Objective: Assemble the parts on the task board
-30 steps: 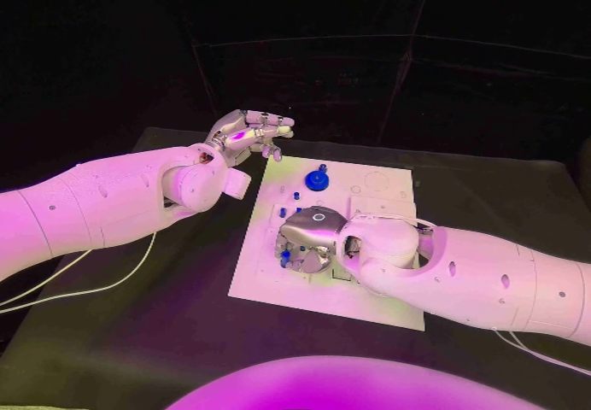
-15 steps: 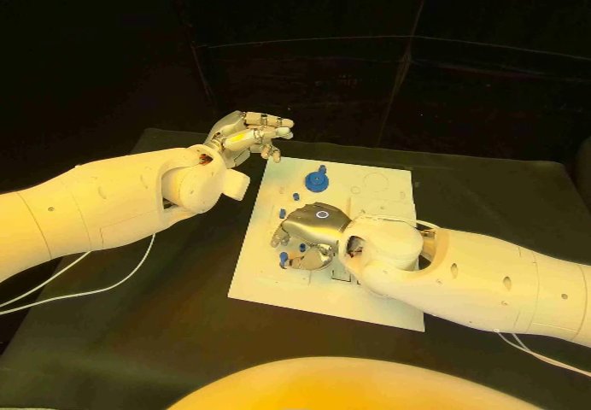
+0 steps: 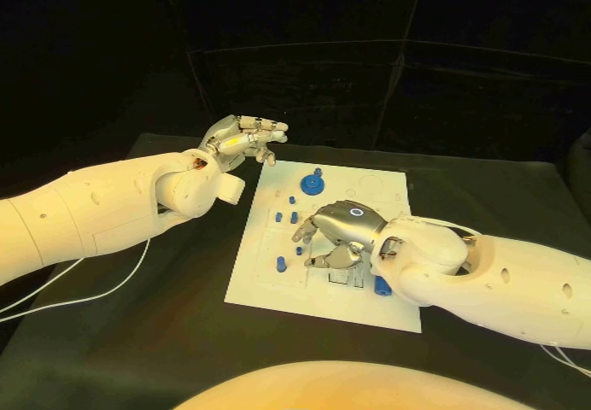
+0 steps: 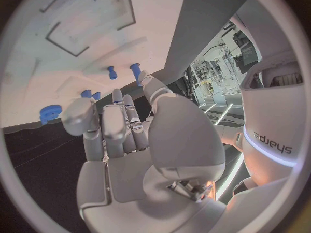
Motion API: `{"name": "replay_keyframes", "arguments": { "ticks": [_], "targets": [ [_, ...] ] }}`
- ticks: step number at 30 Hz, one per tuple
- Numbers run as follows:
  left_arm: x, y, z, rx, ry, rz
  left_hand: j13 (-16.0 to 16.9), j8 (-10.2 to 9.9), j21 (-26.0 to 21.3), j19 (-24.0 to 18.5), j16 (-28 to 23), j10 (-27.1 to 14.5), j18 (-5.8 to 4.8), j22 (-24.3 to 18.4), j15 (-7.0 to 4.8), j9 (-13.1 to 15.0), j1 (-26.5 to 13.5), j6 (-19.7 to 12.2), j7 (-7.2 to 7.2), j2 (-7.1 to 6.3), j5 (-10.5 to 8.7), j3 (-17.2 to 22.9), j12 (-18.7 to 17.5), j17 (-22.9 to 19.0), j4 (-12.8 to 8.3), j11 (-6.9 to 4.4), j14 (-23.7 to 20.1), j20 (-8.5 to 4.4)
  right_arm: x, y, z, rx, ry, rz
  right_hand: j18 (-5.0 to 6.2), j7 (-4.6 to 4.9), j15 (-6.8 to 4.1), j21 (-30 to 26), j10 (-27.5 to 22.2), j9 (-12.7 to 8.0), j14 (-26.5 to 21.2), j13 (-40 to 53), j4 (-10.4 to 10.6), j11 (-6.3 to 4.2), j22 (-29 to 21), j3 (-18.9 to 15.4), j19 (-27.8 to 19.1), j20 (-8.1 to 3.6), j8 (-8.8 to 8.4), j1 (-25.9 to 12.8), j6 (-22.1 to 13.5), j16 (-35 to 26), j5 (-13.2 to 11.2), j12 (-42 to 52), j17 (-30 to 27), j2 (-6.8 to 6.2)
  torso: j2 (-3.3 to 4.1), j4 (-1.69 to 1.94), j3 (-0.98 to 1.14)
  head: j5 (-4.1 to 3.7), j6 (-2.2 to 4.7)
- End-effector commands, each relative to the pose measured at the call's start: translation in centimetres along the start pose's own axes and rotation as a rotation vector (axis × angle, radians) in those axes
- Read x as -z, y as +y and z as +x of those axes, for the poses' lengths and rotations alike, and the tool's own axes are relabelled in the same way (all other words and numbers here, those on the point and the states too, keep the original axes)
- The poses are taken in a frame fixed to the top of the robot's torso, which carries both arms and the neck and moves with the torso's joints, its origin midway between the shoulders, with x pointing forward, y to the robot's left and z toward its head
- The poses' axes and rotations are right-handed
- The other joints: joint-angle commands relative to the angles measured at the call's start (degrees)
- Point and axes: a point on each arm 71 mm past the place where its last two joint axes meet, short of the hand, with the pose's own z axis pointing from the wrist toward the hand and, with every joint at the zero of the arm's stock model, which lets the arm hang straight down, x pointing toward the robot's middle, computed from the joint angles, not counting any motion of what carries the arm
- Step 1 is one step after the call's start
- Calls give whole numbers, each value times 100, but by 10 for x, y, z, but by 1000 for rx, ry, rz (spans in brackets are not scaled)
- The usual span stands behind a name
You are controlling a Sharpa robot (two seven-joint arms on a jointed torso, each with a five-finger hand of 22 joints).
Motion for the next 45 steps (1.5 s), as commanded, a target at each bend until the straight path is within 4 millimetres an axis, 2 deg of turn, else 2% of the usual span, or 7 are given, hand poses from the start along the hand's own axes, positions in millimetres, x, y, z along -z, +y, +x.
{"name": "replay_keyframes", "arguments": {
  "ticks": [1,6,10,18,27,34,45],
  "targets": [
    [0,-2,0,4,9,5,3,27,-35,-33,-3,-43,78,-8,5,-4,37,-46,-12,11,20,-11,20,-7,-35,7,-47,1,15,-14,-15,-190,-70,90,9,-11,-47,156,389,44,86,72,37,-46,234,-66,133,-15,136,-10,261,88,55,241,137,74,-12,-21,-9,-70,28],
    [1,-2,-1,3,6,5,3,27,-35,-33,-3,-43,78,-8,5,-4,37,-46,-12,11,20,-11,20,-7,-35,7,-47,1,47,-43,-25,-310,-88,245,-100,-165,-209,545,1172,69,238,347,141,-250,870,-197,417,-155,259,-42,515,475,60,757,763,131,-33,-80,-20,-190,78],
    [2,-2,-1,4,7,5,3,37,-40,-30,-2,-63,77,-11,7,-4,57,-53,-7,23,15,-17,52,-35,-54,12,-61,1,70,-64,-26,-355,-66,385,-141,-293,-329,680,1709,79,232,862,405,-396,1076,-546,508,-273,348,-381,603,475,418,1432,700,66,-48,-127,-37,-378,122],
    [6,-1,-1,7,14,0,3,39,-40,-30,-2,-62,77,-11,7,-3,57,-52,-7,22,15,-19,55,-35,-55,12,-62,1,106,-95,-21,-294,-11,620,-166,-384,-405,755,1634,156,256,4368,1056,-492,1196,-1620,529,-348,724,-577,616,618,534,4500,868,19,-62,-264,-42,-632,199],
    [9,1,-3,6,15,-6,3,41,-41,-30,-4,-63,77,-11,7,-3,58,-52,-9,21,15,-20,58,-42,-57,11,-65,1,115,-92,-4,-240,63,676,-184,-457,-442,823,1657,314,306,5465,1591,-521,1322,-2068,576,-377,1057,-539,676,829,512,5310,1223,73,-80,-277,-42,-702,157],
    [9,1,-5,5,13,-7,3,41,-41,-30,-4,-63,77,-11,7,-3,58,-52,-9,21,15,-20,58,-42,-57,11,-65,1,113,-85,8,-220,108,672,-267,-482,-444,1068,2021,493,436,6732,1635,-550,1779,-2246,735,-399,1265,-733,645,1280,458,6388,2131,7,-78,-297,-56,-733,143],
    [9,2,-5,5,14,-9,3,41,-41,-30,-4,-63,77,-11,7,-3,58,-52,-9,21,15,-20,58,-42,-57,11,-65,1,106,-72,28,-230,141,646,-277,-503,-455,1106,2175,639,458,7278,1640,-558,1843,-2236,743,-401,1395,-789,622,1389,454,6853,2360,-6,-75,-279,-59,-799,111]
  ]
}}
